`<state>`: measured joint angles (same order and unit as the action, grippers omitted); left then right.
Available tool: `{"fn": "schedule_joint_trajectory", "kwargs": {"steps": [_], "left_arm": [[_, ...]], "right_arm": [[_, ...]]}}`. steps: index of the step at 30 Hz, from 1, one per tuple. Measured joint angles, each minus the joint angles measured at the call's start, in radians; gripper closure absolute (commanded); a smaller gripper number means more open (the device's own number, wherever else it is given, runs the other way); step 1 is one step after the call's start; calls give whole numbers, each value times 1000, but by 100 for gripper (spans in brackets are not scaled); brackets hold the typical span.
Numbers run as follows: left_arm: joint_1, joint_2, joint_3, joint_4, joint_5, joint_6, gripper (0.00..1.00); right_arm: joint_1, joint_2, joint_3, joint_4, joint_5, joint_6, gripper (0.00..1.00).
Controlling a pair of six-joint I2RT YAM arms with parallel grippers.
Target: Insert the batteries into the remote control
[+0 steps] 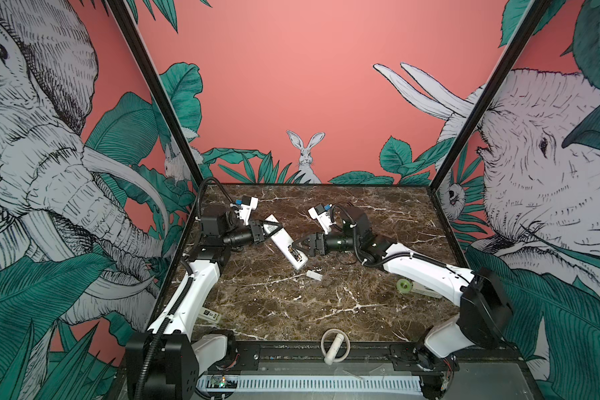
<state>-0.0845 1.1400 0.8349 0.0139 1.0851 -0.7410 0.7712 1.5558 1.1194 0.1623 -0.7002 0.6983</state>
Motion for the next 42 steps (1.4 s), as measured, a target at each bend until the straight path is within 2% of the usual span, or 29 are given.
{"fn": "schedule_joint_trajectory", "kwargs": {"steps": [11, 30, 37, 42], "left_arm": [[0, -3, 0, 0, 0, 0, 100], [0, -4, 0, -16, -8, 0, 100], [0, -4, 0, -16, -12, -11, 100], [0, -4, 0, -16, -14, -11, 100]], "right_arm": [[0, 43, 0, 108, -46, 76, 35], [1, 68, -55, 195, -62, 109, 55], [3, 68, -64, 211, -58, 101, 53], [3, 68, -70, 214, -38, 101, 42]]}}
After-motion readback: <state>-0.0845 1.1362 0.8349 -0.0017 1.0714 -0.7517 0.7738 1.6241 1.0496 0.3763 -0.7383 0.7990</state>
